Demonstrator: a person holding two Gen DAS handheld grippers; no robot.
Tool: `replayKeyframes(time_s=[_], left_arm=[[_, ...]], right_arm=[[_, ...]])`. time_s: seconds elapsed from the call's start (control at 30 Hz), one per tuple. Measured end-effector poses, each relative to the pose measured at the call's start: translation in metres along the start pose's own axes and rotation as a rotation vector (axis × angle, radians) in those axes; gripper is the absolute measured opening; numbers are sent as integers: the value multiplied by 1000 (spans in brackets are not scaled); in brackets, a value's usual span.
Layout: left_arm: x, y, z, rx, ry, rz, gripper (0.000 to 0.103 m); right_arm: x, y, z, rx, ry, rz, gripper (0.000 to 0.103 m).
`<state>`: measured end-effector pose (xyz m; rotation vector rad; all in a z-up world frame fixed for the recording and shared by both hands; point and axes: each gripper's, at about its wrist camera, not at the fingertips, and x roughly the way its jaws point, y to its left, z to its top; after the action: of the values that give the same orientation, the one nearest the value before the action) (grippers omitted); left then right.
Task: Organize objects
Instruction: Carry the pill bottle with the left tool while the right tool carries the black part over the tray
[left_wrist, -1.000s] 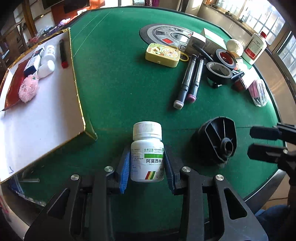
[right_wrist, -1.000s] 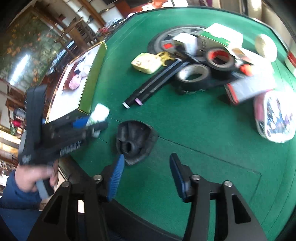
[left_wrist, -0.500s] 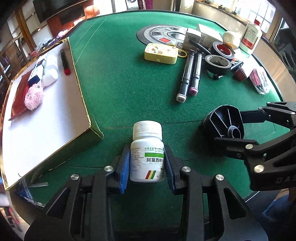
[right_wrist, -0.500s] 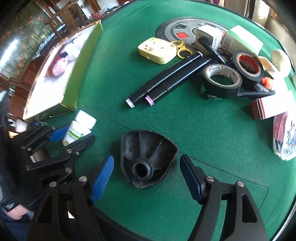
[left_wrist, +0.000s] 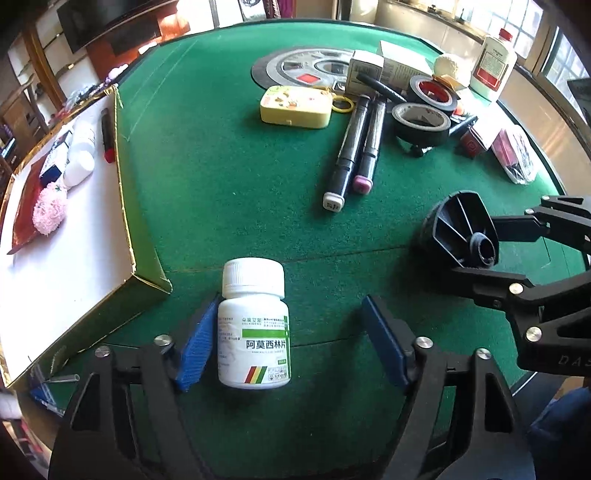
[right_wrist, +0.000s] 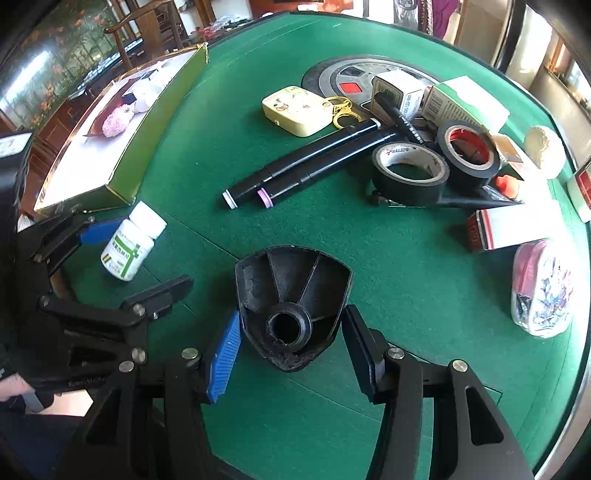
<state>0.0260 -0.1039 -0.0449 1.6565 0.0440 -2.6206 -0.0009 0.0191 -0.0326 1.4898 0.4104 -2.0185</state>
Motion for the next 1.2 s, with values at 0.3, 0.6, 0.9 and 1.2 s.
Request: replayKeyframes(time_s=[0.3, 0.6, 0.9, 1.2], left_arm=[[-6, 10, 1, -109, -20, -28, 33], [-8, 1, -4, -93, -11, -15, 33], [-8, -2, -9, -76, -31, 6, 33], [-17, -1, -10, -90, -55, -13, 33]], right_arm=[[2, -3, -3, -2, -1, 38, 55], [3, -2, -7, -10, -10, 58, 55], [5, -5, -9, 9, -27, 73, 55], [-11, 1, -6, -28, -90, 46, 55]])
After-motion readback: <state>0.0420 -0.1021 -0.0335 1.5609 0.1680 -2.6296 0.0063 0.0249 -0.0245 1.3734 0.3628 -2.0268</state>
